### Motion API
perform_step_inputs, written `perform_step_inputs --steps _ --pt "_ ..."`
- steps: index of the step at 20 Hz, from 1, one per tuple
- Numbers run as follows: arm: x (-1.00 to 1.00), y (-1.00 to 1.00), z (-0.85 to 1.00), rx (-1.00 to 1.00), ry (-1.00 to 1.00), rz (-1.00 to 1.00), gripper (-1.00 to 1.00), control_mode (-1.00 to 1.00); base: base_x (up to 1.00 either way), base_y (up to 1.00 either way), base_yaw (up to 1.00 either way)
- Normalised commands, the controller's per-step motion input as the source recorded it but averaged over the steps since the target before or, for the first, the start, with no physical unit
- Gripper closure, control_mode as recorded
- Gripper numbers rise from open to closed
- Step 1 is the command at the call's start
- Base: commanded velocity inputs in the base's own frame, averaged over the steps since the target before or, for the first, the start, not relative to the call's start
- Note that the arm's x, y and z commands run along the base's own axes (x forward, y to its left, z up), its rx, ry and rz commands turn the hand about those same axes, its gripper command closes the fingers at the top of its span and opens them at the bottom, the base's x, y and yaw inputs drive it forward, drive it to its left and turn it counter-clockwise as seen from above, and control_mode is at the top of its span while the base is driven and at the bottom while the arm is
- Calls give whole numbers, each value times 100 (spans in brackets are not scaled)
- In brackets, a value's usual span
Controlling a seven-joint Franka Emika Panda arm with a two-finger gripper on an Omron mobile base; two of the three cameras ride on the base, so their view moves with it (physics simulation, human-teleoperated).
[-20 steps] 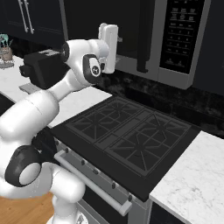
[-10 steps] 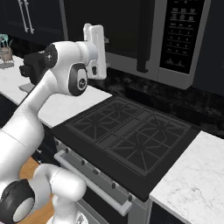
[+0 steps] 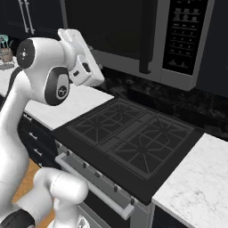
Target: Pick the lemon wedge from the sink and place it in the bowl. Then pick the bowl and place it in the microwave. Then close the microwave door and press the start button.
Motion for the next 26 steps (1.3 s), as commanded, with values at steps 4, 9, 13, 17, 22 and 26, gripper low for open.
perform_step_inputs --steps 4,9,13,17,22,26 --pt "-59 1 0 -46 6 3 100 -100 0 0 0" --pt "-81 -25 0 -33 0 2 100 -100 0 0 0" --pt "-87 -9 -1 -40 10 0 100 -100 0 0 0" --pt "-17 0 -6 -45 18 0 100 -100 0 0 0" --pt "0 -28 0 -11 6 0 100 -100 0 0 0" --pt "-3 -56 0 0 0 -3 100 -100 0 0 0"
